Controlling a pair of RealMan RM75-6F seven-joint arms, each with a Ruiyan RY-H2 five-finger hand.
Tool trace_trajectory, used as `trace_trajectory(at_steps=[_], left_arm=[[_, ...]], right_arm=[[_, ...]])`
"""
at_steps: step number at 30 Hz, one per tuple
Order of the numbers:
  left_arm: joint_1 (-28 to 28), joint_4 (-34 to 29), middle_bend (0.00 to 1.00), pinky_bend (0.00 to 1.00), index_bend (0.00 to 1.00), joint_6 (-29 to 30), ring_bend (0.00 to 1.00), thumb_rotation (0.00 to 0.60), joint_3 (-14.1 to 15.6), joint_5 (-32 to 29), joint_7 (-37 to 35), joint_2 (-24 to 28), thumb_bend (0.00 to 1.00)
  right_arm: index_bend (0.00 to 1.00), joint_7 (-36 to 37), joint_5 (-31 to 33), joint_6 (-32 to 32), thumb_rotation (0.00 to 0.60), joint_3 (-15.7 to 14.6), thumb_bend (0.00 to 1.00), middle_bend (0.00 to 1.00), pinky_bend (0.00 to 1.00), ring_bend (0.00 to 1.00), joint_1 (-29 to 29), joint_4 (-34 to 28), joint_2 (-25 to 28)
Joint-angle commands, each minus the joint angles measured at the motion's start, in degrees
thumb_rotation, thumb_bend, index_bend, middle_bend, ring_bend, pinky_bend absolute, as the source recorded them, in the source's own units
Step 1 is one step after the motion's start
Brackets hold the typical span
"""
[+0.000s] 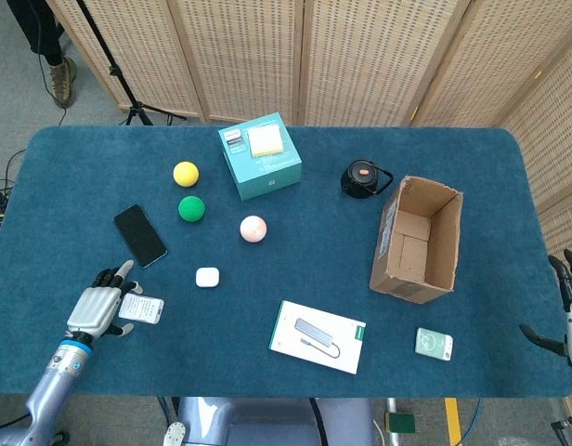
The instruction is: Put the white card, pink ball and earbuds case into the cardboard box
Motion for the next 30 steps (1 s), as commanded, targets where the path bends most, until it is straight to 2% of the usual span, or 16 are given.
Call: trace_trajectory(at_steps=[1,13,15,22,30], left_arm=[[-0.22,0.24,0.0,0.0,0.35,-0.13,0.0,0.6,0.0,-0.49,0.61,-0.51,0.19],[-1.38,1.45,0.0,0.0,0.37,-1.71,0.0,0.6,-0.27,-2.99,2.36,-2.12,0.23],[-1.73,1.63,0.0,0.0,0.39,-2.25,0.0,0.6,-0.36,-3.8,2.93,-2.39,0.25],[-1.51,0.75,0.0,0.0,0.6,-1.74,0.0,0.6,0.12,-4.25,3.18,-2.38,0.37],[-0.52,-0.98,0.0,0.0,0.64,0.62,0.0,0.6,1.09,-1.34,1.39,-1.1,0.39]], right_arm=[[0.0,0.21,0.08,-0.08,0.6,0.02,0.0,0.0,0.0,0.0,-0.01,-0.01,0.09],[0.0,0.52,0.41,-0.6,0.6,0.04,0.0,0.0,0.0,0.0,0.15,0.05,0.16],[0.0,0.75,0.5,-0.74,0.6,0.04,0.0,0.0,0.0,0.0,0.17,0.02,0.23],[0.0,1.61,0.64,-1.16,0.6,0.03,0.0,0.0,0.0,0.0,0.24,-0.02,0.48],[0.0,1.95,0.6,-1.21,0.6,-0.01,0.0,0.0,0.0,0.0,0.23,-0.12,0.58]])
